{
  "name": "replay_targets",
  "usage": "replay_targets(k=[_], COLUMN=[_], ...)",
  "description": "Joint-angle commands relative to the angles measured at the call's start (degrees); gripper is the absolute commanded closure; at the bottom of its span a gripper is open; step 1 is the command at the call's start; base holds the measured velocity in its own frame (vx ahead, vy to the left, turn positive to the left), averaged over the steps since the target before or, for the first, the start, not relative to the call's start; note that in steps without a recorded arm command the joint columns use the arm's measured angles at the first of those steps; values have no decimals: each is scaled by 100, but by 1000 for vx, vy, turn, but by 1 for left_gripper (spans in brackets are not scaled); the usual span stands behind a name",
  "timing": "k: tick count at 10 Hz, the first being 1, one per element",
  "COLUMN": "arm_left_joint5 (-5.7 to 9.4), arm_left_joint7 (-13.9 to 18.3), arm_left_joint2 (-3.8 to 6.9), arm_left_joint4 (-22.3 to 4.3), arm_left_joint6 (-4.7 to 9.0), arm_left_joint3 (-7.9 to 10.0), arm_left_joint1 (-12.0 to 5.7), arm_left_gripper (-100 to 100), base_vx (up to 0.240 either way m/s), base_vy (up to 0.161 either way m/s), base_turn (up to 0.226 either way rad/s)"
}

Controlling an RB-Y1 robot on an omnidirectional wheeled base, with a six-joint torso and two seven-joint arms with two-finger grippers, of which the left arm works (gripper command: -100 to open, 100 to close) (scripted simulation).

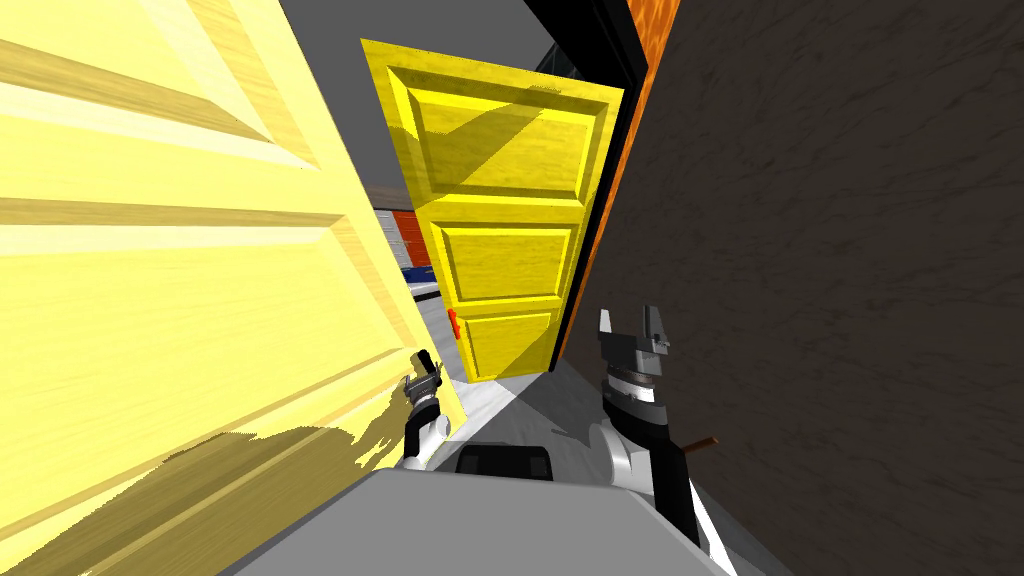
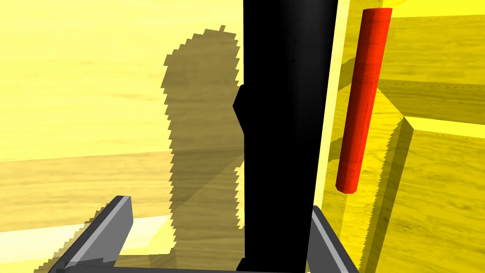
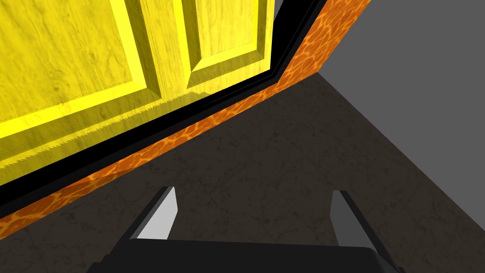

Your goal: Push the door open

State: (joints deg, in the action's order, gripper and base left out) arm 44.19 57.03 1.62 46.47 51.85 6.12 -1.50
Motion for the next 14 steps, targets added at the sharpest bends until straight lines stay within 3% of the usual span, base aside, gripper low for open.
replay_targets(k=[1,14], arm_left_joint5=[57,86], arm_left_joint7=[-16,-23], arm_left_joint2=[172,187], arm_left_joint4=[-58,-73], arm_left_joint6=[84,101], arm_left_joint3=[156,182], arm_left_joint1=[116,121], arm_left_gripper=[100,100], base_vx=[0,-1], base_vy=[0,5], base_turn=[0,-6])
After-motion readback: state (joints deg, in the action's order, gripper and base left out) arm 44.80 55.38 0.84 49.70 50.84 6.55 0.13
